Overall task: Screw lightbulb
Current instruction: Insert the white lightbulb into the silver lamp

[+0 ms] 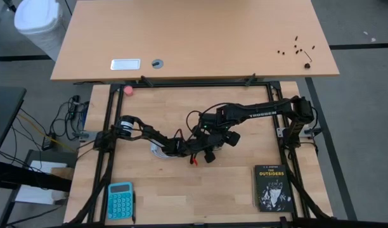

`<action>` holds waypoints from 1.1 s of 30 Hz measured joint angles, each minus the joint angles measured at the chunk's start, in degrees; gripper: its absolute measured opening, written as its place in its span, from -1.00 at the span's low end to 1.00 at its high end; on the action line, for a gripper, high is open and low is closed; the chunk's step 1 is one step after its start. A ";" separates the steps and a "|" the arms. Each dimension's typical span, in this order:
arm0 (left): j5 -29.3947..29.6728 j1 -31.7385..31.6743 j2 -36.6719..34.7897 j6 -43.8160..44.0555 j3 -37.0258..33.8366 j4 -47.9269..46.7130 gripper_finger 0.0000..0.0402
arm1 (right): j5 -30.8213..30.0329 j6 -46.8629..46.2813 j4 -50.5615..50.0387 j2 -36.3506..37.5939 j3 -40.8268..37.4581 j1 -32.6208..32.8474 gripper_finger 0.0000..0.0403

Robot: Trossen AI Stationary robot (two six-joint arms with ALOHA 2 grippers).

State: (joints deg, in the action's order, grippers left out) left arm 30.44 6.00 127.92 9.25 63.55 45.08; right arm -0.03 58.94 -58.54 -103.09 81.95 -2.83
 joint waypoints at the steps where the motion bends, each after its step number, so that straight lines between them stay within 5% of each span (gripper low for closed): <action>1: -0.01 0.00 0.00 0.01 0.00 0.00 -0.08 | 0.01 0.00 0.00 0.00 0.00 0.00 0.54; 33: -0.02 0.00 0.00 -0.19 -0.02 0.00 -0.08 | 0.35 -2.43 -0.02 -0.02 -0.04 -0.04 0.52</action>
State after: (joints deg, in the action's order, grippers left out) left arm 30.41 6.00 127.92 9.06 63.53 45.08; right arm 0.32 56.51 -58.57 -103.11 81.91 -2.87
